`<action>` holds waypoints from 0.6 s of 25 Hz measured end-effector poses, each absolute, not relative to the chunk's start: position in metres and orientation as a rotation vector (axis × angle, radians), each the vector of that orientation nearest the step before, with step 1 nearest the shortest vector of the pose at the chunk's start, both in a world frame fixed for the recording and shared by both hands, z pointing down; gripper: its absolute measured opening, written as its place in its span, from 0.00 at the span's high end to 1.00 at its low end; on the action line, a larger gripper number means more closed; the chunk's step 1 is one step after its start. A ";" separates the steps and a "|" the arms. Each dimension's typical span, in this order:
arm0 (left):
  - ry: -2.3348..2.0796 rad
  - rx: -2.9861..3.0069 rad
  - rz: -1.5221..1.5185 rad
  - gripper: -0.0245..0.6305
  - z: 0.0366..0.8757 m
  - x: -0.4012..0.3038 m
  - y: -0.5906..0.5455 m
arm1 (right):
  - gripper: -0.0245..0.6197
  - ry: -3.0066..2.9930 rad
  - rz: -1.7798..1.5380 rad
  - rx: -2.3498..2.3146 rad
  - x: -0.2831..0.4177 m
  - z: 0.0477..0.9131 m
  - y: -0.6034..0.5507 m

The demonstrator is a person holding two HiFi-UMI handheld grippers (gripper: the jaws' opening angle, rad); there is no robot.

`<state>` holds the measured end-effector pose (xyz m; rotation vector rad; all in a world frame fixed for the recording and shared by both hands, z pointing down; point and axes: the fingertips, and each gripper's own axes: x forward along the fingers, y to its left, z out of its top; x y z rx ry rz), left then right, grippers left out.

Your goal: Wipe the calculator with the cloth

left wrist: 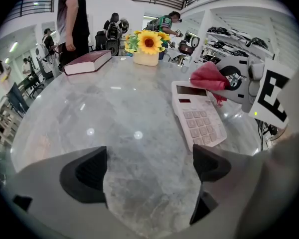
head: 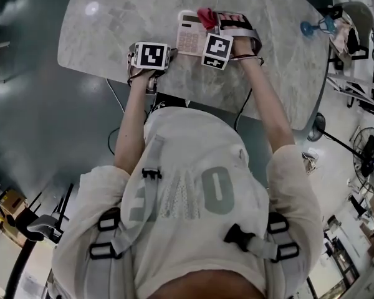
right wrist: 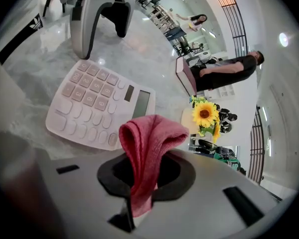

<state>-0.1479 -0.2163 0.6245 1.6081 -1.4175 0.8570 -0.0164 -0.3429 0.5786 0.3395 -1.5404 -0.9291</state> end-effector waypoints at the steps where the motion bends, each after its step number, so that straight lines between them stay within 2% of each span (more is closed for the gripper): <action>1: -1.417 1.610 0.855 0.17 0.625 -0.148 -0.217 | 0.88 -1.541 -0.924 0.344 -0.016 0.579 -0.342; 15: -1.421 1.593 0.866 0.17 0.623 -0.149 -0.216 | 0.87 -1.560 -0.883 0.332 -0.015 0.587 -0.323</action>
